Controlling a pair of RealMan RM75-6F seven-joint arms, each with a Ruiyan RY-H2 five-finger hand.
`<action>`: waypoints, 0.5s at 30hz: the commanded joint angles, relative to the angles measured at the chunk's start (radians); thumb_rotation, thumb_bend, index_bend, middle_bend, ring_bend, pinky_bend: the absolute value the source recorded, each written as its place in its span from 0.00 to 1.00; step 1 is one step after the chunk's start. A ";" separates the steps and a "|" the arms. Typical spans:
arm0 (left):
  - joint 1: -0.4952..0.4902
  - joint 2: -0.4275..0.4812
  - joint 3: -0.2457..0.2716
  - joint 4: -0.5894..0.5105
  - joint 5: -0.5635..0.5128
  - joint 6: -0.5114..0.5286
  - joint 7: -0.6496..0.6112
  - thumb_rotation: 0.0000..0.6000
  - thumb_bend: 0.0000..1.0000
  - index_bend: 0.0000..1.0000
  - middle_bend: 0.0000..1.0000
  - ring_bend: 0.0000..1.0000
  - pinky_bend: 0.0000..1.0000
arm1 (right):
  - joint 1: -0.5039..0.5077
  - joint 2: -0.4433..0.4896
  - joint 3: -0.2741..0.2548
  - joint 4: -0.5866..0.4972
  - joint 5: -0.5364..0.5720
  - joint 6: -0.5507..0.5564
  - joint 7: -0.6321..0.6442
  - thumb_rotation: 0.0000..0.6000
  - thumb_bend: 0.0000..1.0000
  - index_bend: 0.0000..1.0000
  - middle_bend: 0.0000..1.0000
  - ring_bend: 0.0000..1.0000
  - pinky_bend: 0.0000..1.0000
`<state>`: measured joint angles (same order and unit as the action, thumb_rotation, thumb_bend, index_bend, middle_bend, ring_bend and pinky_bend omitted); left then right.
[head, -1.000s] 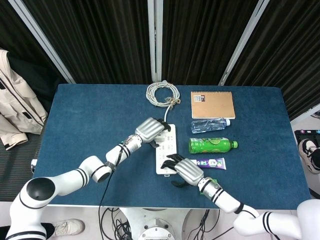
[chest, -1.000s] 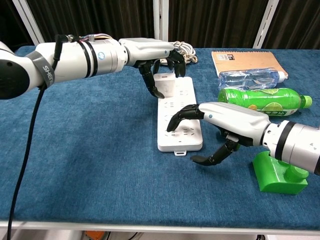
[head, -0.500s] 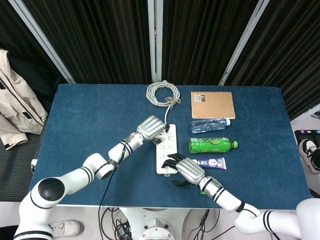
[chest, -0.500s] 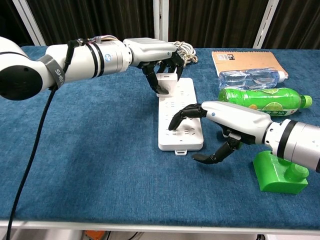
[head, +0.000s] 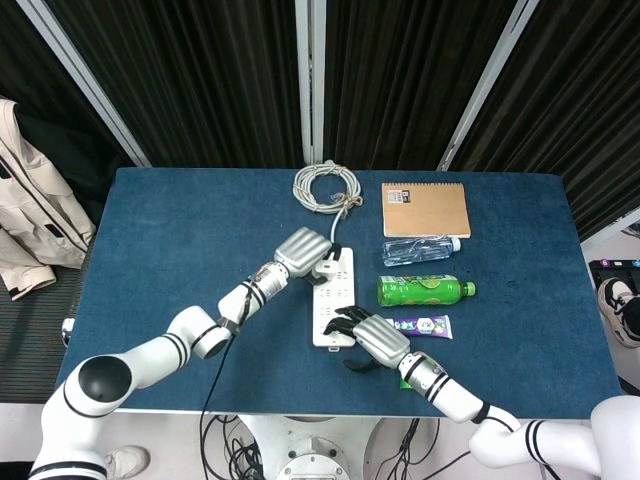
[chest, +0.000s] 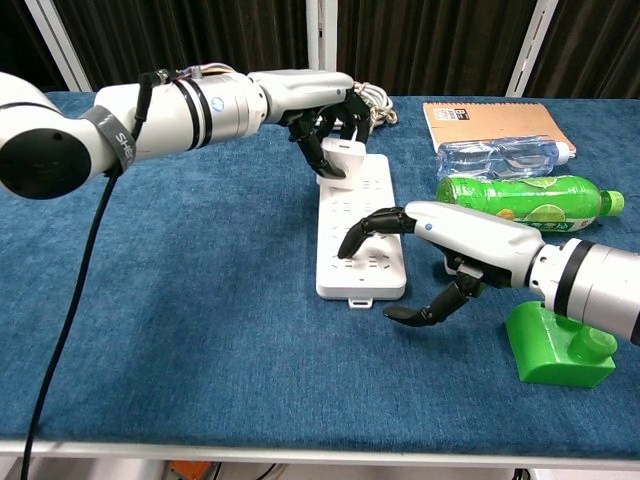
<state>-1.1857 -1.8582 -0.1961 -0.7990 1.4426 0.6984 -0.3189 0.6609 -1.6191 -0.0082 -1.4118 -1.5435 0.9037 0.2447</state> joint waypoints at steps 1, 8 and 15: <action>0.008 -0.016 0.001 0.019 -0.006 0.010 -0.032 1.00 0.40 0.71 0.77 0.67 0.76 | 0.000 0.000 -0.001 0.001 0.001 0.002 0.000 1.00 0.24 0.28 0.27 0.09 0.13; 0.033 -0.050 0.006 0.065 -0.009 0.040 -0.144 1.00 0.41 0.72 0.78 0.68 0.76 | 0.001 -0.001 -0.001 0.001 0.006 0.002 -0.001 1.00 0.24 0.28 0.27 0.09 0.13; 0.059 -0.078 0.017 0.117 0.008 0.103 -0.234 1.00 0.43 0.73 0.79 0.69 0.76 | 0.003 0.000 0.001 -0.004 0.016 -0.003 0.005 1.00 0.24 0.27 0.25 0.09 0.13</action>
<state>-1.1342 -1.9286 -0.1837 -0.6930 1.4454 0.7896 -0.5403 0.6633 -1.6195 -0.0073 -1.4148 -1.5288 0.9023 0.2498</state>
